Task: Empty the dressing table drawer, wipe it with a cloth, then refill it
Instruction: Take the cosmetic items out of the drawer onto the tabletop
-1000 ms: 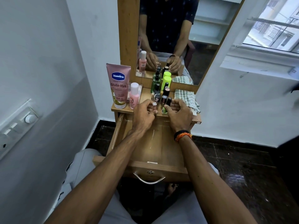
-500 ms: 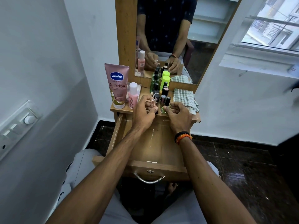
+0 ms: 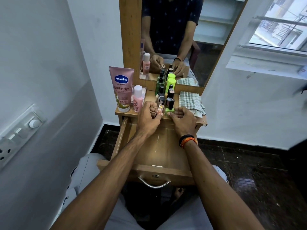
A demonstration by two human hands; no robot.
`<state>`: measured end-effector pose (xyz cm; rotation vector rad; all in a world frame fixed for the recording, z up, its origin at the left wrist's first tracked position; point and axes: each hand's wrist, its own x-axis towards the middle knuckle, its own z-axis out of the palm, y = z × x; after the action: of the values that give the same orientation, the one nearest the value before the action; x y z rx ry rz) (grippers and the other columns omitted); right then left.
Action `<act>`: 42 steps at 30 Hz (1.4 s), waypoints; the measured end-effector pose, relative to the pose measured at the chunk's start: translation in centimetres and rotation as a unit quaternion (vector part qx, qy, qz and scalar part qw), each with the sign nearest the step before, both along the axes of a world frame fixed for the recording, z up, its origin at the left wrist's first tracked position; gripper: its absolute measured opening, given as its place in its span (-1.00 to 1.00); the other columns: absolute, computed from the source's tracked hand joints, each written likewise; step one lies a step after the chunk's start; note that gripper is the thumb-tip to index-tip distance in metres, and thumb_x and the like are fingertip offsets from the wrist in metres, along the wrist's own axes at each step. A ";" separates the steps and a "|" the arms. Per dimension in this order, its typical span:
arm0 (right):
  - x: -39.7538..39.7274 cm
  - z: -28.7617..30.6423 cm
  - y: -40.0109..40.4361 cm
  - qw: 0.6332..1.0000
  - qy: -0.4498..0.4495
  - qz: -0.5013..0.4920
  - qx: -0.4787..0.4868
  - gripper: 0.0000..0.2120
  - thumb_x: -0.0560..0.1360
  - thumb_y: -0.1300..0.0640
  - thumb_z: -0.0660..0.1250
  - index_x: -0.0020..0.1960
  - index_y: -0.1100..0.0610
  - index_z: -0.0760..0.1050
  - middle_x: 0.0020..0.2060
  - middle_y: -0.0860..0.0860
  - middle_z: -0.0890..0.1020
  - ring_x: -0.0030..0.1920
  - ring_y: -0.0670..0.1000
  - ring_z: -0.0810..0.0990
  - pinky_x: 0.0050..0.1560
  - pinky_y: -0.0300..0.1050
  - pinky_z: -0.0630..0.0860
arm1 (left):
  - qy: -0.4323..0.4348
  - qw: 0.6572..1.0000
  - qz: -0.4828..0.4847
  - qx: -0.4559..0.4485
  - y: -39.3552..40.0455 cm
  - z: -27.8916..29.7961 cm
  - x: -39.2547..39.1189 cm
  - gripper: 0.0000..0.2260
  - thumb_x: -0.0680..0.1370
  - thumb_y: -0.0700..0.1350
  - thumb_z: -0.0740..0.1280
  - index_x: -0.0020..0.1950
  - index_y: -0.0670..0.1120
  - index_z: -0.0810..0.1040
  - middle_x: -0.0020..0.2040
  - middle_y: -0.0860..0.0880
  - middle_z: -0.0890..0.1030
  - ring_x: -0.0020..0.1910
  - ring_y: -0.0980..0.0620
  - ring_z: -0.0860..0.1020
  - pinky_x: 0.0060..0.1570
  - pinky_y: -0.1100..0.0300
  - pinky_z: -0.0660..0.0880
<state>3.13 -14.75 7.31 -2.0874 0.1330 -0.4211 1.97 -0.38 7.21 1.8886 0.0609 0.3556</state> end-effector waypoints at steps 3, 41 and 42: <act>0.0 0.0 0.0 1.000 -0.001 -0.001 0.001 -0.72 0.41 0.08 0.57 0.08 0.11 0.62 -0.12 -0.07 0.67 -0.09 -0.12 0.64 0.06 -0.13 0.64 | -0.018 1.000 0.011 0.001 0.1 0.0 -0.3 -0.77 0.46 -0.21 0.51 0.03 -0.08 0.53 -0.05 0.01 0.61 -0.09 0.13 0.57 -0.17 0.40 0.51; 0.1 -0.4 -0.3 1.000 0.002 0.003 0.005 -0.75 0.41 0.12 0.57 0.05 0.11 0.63 -0.16 -0.06 0.68 -0.10 -0.11 0.66 0.03 -0.20 0.63 | -0.026 0.993 -0.010 0.115 -0.4 0.8 1.1 -0.69 0.51 -0.30 0.45 0.19 -0.15 0.46 0.14 -0.01 0.57 0.12 0.12 0.51 -0.08 0.57 0.38; 0.1 -0.4 -0.4 1.000 0.003 0.004 0.006 -0.74 0.41 0.12 0.57 0.06 0.11 0.63 -0.15 -0.06 0.68 -0.10 -0.11 0.66 0.03 -0.19 0.63 | -0.029 0.992 -0.013 0.121 -0.4 1.0 1.1 -0.69 0.50 -0.31 0.45 0.18 -0.16 0.45 0.11 -0.01 0.57 0.07 0.12 0.52 -0.13 0.57 0.40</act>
<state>3.22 -15.11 6.88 -2.0773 0.1310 -0.4090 3.11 -0.76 8.19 2.1150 -0.0490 0.4156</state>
